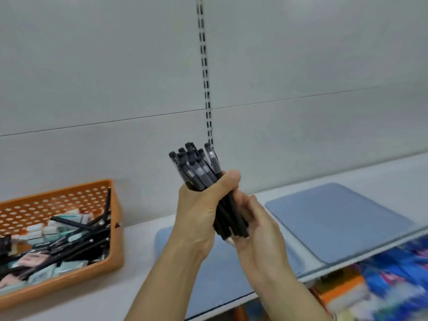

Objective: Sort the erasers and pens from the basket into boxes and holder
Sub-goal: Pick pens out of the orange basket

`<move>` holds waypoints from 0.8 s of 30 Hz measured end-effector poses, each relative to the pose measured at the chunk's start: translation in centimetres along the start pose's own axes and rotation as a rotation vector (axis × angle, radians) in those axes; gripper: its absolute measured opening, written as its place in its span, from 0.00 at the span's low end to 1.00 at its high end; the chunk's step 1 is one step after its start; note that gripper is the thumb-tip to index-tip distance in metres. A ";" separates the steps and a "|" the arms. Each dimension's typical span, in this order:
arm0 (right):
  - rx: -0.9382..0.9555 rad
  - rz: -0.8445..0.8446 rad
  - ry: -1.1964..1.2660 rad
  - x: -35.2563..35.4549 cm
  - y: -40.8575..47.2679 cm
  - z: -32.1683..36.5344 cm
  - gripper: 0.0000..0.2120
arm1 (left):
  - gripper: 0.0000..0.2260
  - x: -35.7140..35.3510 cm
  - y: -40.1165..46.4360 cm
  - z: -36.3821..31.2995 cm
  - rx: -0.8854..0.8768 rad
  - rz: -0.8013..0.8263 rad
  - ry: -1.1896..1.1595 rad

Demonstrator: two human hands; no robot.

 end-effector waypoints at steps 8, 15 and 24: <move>0.289 0.316 -0.849 12.6 7.3 14.1 0.41 | 0.02 -15.4 5.2 12.1 0.036 -0.015 0.328; 0.245 0.384 -0.937 16.7 12.5 16.0 0.19 | 0.06 -19.0 8.5 17.3 0.048 0.043 0.535; 0.216 0.278 -0.795 18.5 15.3 14.7 0.11 | 0.12 -19.1 9.8 18.5 0.091 0.137 0.601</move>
Point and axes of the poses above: each hand's wrist, its own y-axis towards the middle knuckle, its own x-axis out of the back of the hand, z = x × y, the point moved 6 cm from there along y, towards the middle knuckle, and after that the axes turned 4 degrees about x, right-handed, at the moved point
